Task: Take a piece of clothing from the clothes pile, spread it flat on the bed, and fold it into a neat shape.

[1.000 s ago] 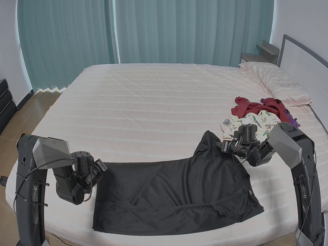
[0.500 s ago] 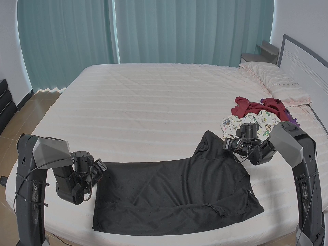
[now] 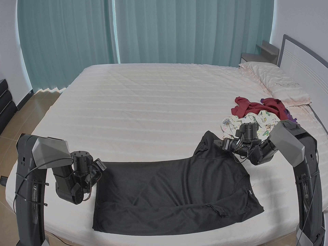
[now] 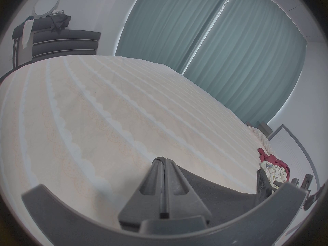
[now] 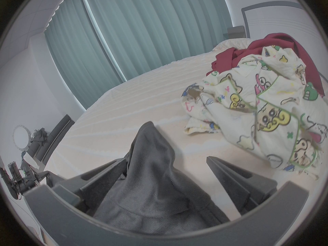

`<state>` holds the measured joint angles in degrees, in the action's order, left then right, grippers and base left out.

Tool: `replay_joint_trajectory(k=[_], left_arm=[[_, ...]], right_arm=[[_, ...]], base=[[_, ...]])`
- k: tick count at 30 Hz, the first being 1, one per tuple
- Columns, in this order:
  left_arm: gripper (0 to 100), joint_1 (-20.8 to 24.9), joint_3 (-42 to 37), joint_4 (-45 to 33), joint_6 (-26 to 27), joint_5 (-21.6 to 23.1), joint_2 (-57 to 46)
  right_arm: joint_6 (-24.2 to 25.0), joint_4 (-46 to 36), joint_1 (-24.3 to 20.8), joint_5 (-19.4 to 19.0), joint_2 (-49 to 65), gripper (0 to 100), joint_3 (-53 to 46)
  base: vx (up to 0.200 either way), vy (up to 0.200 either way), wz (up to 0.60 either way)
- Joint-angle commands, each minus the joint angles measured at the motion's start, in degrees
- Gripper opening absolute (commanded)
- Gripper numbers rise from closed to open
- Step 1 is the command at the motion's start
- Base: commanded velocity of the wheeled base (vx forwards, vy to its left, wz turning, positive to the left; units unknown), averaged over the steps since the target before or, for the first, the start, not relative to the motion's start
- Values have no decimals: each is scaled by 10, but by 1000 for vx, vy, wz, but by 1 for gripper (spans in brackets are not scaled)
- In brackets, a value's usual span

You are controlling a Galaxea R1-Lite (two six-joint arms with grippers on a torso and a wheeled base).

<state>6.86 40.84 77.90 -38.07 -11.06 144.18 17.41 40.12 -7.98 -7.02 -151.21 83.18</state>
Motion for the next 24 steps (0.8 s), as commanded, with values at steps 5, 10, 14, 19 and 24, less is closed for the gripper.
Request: replay_joint_trajectory(k=[5,10,14,19,24], left_arm=[[0,-1,1,1,0,0,1],[0,-4,5,1,0,0,1],[0,-12,6,1,1,-1,1],[0,-35,17,2,1,0,-2],[0,-31,19,2,2,-1,5]], right_arm=[[0,-32,-6,-5,-31,0,24],[10,-29,-2,-1,-37,0,42],[42,-15,6,2,-17,0,32],[90,47,16,6,36,0,-22],[91,77,19,1,65,0,-90]], base=[[0,0,0],[0,0,0],[0,0,0],[0,0,0],[0,0,0]])
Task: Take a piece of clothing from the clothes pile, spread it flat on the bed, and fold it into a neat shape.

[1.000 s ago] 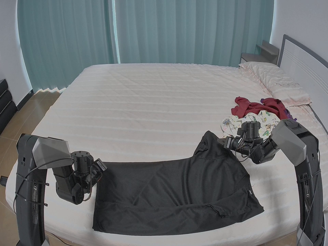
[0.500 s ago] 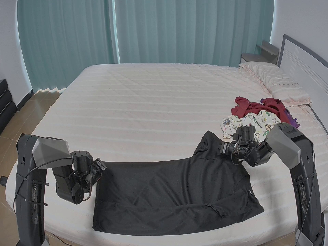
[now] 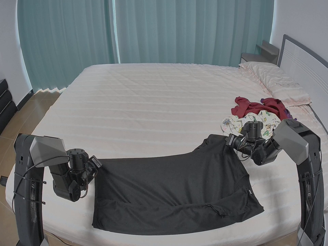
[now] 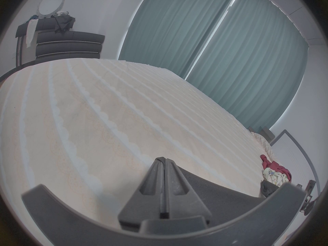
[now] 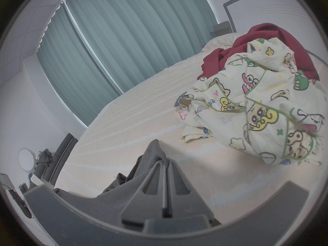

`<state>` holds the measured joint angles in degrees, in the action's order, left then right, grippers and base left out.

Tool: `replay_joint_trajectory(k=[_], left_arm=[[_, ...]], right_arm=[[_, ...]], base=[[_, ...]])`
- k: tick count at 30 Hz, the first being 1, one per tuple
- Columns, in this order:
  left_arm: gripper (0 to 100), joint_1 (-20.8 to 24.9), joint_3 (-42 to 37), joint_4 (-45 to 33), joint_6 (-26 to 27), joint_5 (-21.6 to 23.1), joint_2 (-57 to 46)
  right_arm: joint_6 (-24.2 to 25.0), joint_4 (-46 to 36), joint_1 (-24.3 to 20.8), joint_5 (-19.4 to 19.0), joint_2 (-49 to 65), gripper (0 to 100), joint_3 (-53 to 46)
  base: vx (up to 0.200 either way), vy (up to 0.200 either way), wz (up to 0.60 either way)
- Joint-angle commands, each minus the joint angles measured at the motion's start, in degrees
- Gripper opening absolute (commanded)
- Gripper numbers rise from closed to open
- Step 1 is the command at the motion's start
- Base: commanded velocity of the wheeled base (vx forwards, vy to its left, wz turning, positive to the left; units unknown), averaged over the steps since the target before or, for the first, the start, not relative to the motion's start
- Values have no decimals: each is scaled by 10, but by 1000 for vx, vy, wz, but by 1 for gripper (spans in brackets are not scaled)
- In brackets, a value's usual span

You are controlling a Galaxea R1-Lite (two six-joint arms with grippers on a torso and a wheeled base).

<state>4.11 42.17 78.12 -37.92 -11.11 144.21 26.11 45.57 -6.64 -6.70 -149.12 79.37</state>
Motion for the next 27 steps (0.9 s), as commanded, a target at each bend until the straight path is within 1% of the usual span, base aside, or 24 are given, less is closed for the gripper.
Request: replay_joint_trajectory(k=[1,7,15,21,22,26,27], left_arm=[[0,-3,5,0,0,-1,4],[0,-3,6,0,0,0,3],[0,-2,-1,1,0,0,-1],[0,-2,-6,1,1,0,-13],[0,-2,-14,2,7,1,-17],[0,-2,-26,21,15,6,-23],[0,0,-33,43,15,13,-22]], right_arm=[[3,24,6,-2,45,0,-59],[-6,55,15,-4,54,0,-85],[-3,58,14,-16,84,0,-129],[-3,58,18,-22,98,0,-148],[-4,59,23,-28,108,0,-164],[-1,60,30,-39,119,0,-175],[0,60,37,-39,122,0,-175]], base=[[0,0,0],[0,0,0],[0,0,0],[0,0,0],[0,0,0],[0,0,0],[0,0,0]])
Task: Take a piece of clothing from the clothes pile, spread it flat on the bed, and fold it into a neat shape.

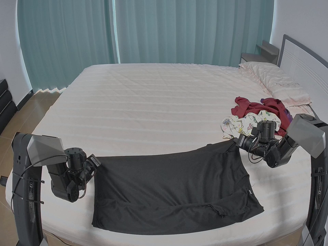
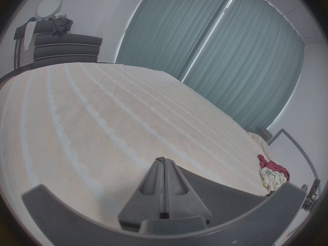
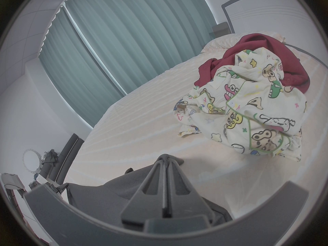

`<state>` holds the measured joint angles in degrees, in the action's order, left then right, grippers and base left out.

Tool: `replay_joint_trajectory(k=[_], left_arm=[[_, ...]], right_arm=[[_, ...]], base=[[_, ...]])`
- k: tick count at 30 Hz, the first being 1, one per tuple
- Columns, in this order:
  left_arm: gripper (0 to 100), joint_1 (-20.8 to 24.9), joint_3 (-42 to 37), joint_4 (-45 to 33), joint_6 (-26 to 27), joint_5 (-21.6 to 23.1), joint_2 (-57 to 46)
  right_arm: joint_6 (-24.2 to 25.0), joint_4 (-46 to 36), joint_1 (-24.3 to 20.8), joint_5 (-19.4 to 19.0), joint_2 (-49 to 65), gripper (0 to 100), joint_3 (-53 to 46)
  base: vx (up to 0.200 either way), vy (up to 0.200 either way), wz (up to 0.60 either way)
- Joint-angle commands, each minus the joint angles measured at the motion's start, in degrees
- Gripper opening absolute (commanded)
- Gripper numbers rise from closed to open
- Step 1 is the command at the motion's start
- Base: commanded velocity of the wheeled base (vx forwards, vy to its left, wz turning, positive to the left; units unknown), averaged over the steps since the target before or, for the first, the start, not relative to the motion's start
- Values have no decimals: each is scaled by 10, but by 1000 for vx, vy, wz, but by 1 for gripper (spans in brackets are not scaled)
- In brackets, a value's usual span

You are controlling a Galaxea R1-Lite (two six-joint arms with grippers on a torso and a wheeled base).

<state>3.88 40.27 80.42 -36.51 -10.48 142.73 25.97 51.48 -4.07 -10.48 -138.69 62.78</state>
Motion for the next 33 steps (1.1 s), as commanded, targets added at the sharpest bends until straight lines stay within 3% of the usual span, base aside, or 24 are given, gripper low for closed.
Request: replay_joint_trajectory(k=[1,4,17,33], left_arm=[[0,4,-15,24,1,8,-6],[0,12,-23,36,1,27,-3],[0,10,-24,39,5,27,1],[0,9,-89,89,81,28,-5]], right_arm=[[1,1,12,-2,18,0,-9],[1,1,21,-2,15,0,-13],[1,13,21,-2,13,0,-42],[-5,97,22,-27,43,0,-157]], base=[[0,0,0],[0,0,0],[0,0,0],[0,0,0]])
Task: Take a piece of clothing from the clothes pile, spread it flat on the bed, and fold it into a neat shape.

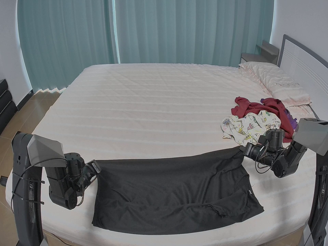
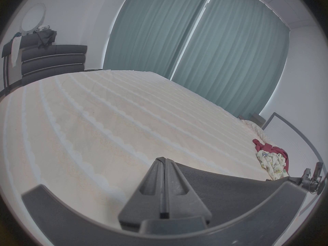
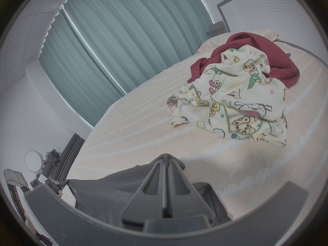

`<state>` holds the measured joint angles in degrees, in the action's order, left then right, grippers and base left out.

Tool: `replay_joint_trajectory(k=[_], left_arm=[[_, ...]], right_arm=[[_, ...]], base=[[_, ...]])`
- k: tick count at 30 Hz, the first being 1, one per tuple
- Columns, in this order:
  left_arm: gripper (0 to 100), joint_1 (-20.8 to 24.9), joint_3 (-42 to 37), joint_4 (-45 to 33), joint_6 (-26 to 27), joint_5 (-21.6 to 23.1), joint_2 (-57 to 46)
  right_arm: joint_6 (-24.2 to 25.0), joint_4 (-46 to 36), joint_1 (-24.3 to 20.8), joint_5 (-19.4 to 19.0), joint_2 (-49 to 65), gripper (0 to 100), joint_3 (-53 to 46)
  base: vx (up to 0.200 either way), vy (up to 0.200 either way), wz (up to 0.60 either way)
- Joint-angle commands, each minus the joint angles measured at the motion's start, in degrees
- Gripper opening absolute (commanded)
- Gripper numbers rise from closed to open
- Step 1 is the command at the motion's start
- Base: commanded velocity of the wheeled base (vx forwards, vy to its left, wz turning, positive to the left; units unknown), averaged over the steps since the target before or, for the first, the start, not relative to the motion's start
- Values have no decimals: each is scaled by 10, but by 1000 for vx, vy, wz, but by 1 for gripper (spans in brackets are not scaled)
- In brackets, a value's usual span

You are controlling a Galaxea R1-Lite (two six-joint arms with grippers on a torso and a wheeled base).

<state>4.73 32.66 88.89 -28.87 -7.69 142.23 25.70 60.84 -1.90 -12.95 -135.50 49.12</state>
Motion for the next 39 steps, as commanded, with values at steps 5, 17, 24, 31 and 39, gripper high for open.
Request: replay_joint_trajectory(k=[5,17,24,31,39], left_arm=[[0,-4,-41,5,28,33,-8],[0,-14,-89,4,94,68,-15],[0,-14,-136,1,148,103,-13],[0,-15,-157,-5,181,105,-8],[0,-15,-196,-24,232,124,-7]], right_arm=[[-3,30,1,-3,16,0,-57],[-47,61,11,-34,37,0,-174],[-58,65,14,-35,25,0,-205],[-106,65,15,-41,-4,0,-233],[-113,64,15,-41,-6,0,-250]], base=[[0,0,0],[0,0,0],[0,0,0],[0,0,0],[0,0,0]])
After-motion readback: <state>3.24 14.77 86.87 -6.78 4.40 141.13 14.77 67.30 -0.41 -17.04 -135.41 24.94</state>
